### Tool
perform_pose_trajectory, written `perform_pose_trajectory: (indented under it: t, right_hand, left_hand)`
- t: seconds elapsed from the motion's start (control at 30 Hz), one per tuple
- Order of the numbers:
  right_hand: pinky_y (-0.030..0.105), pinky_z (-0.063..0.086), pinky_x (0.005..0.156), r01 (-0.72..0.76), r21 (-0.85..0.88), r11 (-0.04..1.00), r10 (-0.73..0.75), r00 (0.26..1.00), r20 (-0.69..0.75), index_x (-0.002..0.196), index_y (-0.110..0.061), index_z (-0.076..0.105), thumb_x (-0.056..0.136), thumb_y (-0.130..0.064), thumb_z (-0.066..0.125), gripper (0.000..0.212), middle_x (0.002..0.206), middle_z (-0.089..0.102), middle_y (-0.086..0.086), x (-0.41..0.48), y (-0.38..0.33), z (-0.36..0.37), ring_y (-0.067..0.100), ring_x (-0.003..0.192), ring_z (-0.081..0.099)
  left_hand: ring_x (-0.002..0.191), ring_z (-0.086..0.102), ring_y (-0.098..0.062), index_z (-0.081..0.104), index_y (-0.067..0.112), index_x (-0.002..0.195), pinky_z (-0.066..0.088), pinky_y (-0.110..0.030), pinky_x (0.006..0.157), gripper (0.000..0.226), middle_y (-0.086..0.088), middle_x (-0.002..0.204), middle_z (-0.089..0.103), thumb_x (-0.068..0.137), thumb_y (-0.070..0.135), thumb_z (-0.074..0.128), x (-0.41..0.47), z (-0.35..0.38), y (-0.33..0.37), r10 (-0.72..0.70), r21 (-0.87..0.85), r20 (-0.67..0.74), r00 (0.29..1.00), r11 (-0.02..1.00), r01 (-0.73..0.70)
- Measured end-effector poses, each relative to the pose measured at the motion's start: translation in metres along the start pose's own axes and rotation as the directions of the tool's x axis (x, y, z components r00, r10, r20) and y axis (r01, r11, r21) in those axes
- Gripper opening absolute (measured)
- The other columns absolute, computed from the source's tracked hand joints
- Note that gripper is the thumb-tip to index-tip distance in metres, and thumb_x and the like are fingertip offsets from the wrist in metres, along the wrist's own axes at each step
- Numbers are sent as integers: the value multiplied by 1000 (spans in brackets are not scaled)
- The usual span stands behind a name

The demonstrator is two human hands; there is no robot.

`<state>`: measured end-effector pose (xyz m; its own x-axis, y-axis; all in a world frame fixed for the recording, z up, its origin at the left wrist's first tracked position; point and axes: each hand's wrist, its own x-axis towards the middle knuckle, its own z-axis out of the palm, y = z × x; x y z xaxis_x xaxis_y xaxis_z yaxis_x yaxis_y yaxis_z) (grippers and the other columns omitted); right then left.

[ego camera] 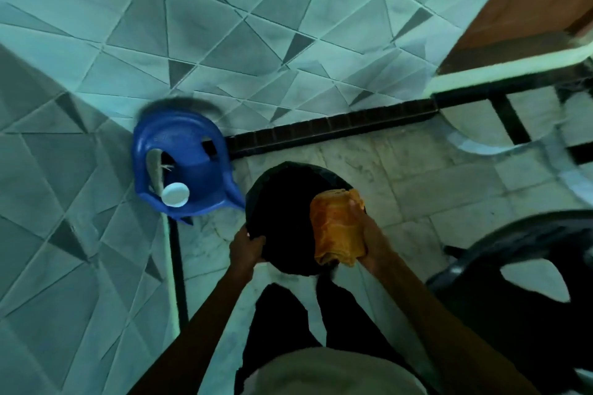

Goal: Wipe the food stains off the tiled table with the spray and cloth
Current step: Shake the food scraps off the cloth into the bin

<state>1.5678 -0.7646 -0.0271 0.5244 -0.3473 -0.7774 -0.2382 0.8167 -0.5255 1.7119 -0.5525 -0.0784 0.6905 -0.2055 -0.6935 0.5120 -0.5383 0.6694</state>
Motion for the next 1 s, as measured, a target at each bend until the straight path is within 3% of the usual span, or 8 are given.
perform_pose_trajectory:
  t: [0.07,0.13,0.23,0.37,0.5,0.63,0.87,1.0]
  right_hand:
    - [59,51,97,-9,-61,998,12,999,44,133,-15,56,57,-65,86,97,128,64,24,35,-14,18,44,117,62]
    - [58,53,96,-46,-123,991,49,998,27,132,-17,56,53,-72,83,100,125,67,21,90,-27,38,41,114,65]
    - [61,48,101,-93,-210,973,88,996,-33,138,-14,51,79,-70,64,83,126,66,20,173,-34,60,39,114,66]
    - [55,56,92,-106,-284,953,76,991,-114,132,-13,55,98,-56,46,56,119,70,18,306,-14,70,35,106,70]
    - [59,56,90,-107,-309,945,42,977,-211,133,-12,56,97,-57,46,59,118,70,18,444,25,72,35,103,71]
    - [58,57,89,-98,-327,940,26,975,-219,131,-12,58,99,-55,47,55,117,71,16,551,54,70,33,102,72]
    - [59,56,89,-55,-378,924,5,991,-134,136,-13,53,100,-56,42,57,120,70,15,644,75,69,33,107,70]
    - [54,58,88,-59,-394,917,8,991,-130,136,-13,52,102,-53,38,54,121,70,14,664,77,71,31,107,70]
  left_hand:
    - [100,66,-28,54,20,135,59,-49,83,56,-11,119,65,81,23,66,30,-1,13,-5,44,-34,999,999,6]
    - [102,65,-26,55,24,133,56,-49,88,64,-6,118,66,71,38,62,87,1,21,-24,79,-67,997,996,29]
    - [101,67,-27,55,29,131,57,-50,86,66,-6,117,67,68,47,63,180,13,14,-79,84,-51,996,993,83]
    - [104,66,-28,56,29,130,56,-53,87,69,-6,117,67,64,50,60,312,34,-26,-96,54,-56,994,994,99]
    - [109,64,-30,56,31,129,53,-58,90,66,-8,122,65,64,43,65,465,61,-98,-140,17,-57,989,990,141]
    - [109,62,-31,55,14,134,52,-52,95,52,-15,124,63,84,8,64,555,80,-84,-193,18,-126,973,980,197]
    - [113,54,-19,46,17,143,50,-45,101,58,-10,134,57,89,0,59,646,86,-94,-225,-24,-174,959,974,225]
    - [108,56,-20,46,16,142,54,-36,88,57,2,120,54,90,-4,58,662,88,-105,-242,-61,-137,960,970,236]
